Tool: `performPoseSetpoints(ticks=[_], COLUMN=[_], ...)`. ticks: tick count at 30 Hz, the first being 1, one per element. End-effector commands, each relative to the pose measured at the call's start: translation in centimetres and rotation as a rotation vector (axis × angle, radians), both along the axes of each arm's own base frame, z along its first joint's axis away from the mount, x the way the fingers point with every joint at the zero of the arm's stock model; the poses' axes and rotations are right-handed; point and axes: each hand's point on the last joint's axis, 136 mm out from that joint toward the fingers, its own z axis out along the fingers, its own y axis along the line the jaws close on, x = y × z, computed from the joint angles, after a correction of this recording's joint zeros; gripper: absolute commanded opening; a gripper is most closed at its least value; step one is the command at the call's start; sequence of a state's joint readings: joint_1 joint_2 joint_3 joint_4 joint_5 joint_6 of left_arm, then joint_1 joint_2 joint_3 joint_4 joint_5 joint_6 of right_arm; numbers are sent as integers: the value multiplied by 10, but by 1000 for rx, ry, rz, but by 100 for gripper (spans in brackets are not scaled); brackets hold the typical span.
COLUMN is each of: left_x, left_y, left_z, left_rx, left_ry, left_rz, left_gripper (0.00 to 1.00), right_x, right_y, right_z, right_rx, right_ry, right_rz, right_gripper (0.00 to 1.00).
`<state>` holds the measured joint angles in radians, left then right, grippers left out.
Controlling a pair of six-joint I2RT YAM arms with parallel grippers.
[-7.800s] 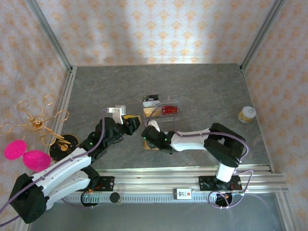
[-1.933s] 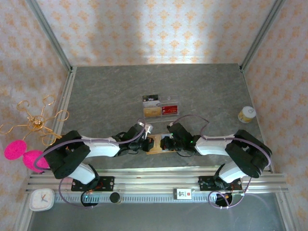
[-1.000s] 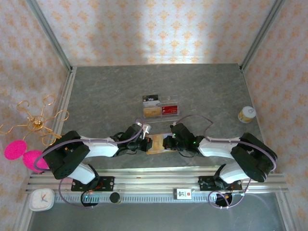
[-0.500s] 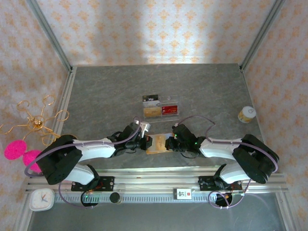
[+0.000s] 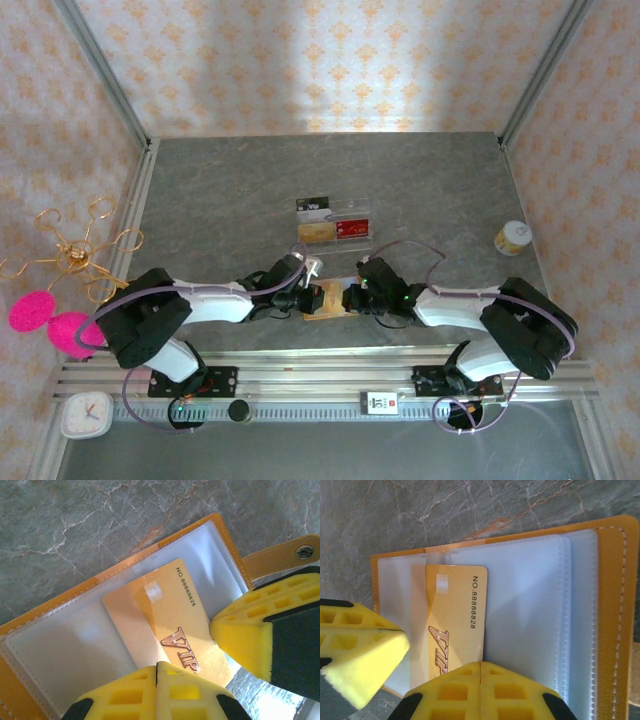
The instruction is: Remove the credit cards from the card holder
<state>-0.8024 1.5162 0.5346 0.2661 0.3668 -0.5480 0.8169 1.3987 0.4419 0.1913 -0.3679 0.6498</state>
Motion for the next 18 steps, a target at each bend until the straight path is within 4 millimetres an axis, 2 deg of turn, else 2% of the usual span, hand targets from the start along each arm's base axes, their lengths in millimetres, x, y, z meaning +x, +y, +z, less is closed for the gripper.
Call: performPoseSetpoints(ticks=[1,2,6,9,15,18], left_x=[0,-2,-4,-6,-13,-14], left_y=[6,5,6,9,9,10], left_z=[-7,-11,-21,-26,-35,-35], left_rx=[15,10,33,54,60,64], left_ry=[5,16,35,45,75,75], left_rz=[8,5,-1,-9,-33,-34], left_gripper=[0,0,0,0,0,0], right_x=[0,0,0,3,7,9], right_y=[0,2,6,7,15,12], right_z=[-5,-4,-1,1,1,-3], right_rx=[2,11,53,71,83,62], right_ry=[-1,1,23,26,32,34], right_rz=[14,15,18,11,27,13], right_gripper=[0,1,17,25,21,10])
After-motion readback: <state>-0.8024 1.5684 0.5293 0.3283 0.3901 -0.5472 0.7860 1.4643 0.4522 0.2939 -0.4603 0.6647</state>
